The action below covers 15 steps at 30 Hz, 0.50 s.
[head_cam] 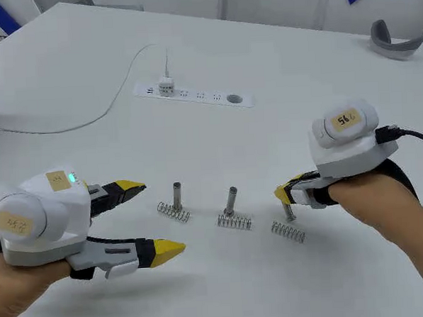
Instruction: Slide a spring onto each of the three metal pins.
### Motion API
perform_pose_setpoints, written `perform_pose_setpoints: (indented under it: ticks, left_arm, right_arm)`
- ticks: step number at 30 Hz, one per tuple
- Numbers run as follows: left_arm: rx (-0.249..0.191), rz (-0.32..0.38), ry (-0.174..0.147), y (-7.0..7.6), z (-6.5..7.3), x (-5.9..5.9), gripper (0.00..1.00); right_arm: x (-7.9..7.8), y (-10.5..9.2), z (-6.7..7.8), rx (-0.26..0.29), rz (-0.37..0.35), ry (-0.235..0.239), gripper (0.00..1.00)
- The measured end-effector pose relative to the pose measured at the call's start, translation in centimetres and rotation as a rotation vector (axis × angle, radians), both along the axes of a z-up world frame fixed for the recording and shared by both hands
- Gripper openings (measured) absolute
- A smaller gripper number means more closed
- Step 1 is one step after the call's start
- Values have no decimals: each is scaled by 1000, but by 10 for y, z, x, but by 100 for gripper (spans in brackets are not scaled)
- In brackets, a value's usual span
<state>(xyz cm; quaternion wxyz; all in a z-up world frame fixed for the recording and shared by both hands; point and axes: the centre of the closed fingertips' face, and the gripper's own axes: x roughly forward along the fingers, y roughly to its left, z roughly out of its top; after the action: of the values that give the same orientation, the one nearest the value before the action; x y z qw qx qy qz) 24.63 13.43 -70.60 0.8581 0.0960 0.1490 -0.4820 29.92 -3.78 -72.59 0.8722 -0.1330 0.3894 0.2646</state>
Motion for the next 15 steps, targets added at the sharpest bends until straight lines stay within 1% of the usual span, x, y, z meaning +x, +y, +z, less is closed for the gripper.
perform_pose_setpoints:
  ticks: [1,2,4,9,12,15]
  left_arm:
    - [0,0,0,0,0,0,71]
    - [0,0,0,0,0,0,71]
    - [1,0,-1,0,1,0,71]
    - [1,-3,-3,-1,2,-2,71]
    - [0,-4,-4,-2,2,-2,71]
    - [-2,-4,-5,-2,3,-2,71]
  right_arm:
    - [0,2,3,7,7,-8,9]
    - [-1,0,2,3,-2,-2,9]
    - [-2,0,4,8,-2,-12,9]
    - [-5,-2,4,16,-11,-17,9]
    - [-6,-3,5,21,-15,-28,9]
    - [-7,-5,4,30,-22,-28,9]
